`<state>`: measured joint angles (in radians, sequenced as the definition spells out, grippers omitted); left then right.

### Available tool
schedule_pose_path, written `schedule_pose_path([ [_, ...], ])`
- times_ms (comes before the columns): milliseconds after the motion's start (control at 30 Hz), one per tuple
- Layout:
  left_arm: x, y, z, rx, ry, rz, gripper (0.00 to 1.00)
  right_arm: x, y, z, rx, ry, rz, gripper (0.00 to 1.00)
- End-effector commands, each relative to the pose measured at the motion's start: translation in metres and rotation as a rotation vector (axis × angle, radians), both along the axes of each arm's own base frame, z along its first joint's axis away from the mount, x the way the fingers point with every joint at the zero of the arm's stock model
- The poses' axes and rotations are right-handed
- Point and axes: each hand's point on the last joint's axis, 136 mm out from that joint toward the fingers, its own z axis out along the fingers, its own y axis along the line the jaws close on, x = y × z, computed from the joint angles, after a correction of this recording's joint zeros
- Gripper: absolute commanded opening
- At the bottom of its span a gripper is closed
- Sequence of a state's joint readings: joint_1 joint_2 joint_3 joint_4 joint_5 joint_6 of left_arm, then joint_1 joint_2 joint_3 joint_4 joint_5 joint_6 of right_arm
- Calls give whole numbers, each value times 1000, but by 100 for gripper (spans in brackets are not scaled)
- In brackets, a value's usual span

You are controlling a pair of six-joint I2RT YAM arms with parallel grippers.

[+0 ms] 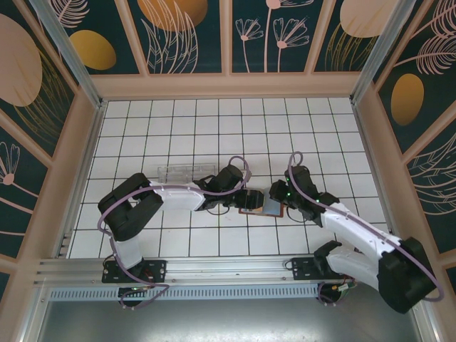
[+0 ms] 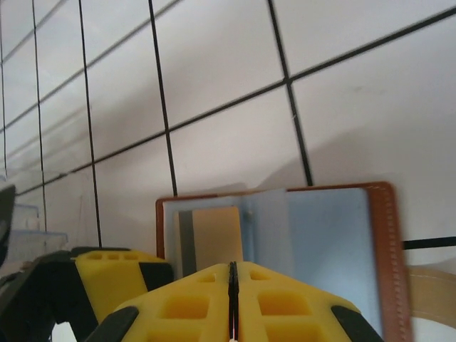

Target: Take the credit cards out of the card holder

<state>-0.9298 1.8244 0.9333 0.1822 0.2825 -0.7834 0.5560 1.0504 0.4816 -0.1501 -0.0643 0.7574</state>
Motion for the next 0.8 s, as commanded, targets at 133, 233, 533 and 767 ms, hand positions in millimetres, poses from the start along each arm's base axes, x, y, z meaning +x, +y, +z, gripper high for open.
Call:
schedule_pose_path([
  [133,2,9,5,52,-36,15,73,-5,32,-20,145,83,84,11],
  [233,1,9,2,49,-29,11,71,-7,26,-35,187,135,64,13],
  [533,-3,3,-1,30,-8,-11,46,-16,30,-48,267,186,74,15],
  [767,-2,6,-6,55,-5,-3,43,-15,31,-52,273,196,75,15],
])
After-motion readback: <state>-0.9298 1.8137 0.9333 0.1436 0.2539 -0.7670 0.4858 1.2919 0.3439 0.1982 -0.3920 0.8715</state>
